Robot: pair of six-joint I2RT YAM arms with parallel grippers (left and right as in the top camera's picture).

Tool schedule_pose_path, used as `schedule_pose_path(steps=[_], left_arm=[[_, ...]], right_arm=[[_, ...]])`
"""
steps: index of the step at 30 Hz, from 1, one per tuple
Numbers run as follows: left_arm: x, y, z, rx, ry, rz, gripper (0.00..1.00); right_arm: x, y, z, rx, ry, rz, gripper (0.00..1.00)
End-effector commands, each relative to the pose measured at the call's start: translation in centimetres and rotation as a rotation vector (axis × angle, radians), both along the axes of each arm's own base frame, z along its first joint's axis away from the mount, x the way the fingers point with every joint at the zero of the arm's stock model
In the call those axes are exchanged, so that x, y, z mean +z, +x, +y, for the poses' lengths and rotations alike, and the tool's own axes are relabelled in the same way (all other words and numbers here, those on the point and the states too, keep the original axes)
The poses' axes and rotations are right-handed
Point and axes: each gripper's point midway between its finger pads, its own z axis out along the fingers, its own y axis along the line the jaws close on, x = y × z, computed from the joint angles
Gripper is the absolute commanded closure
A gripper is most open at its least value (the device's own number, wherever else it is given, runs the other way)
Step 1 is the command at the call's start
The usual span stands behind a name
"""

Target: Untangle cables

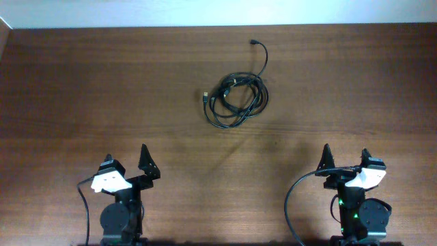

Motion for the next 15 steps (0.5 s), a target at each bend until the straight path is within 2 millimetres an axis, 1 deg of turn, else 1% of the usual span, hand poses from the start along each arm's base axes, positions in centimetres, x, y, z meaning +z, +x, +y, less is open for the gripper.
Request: schedule_pose_path(steps=[1, 15], left_arm=[[-0.11, -0.01, -0.03, -0.005, 0.011, 0.001, 0.01], [-0.11, -0.01, -0.03, -0.005, 0.011, 0.001, 0.01]], right_arm=[[-0.38, 0.0, -0.05, -0.001, 0.006, 0.008, 0.02], [-0.38, 0.0, -0.06, -0.001, 0.006, 0.008, 0.02]])
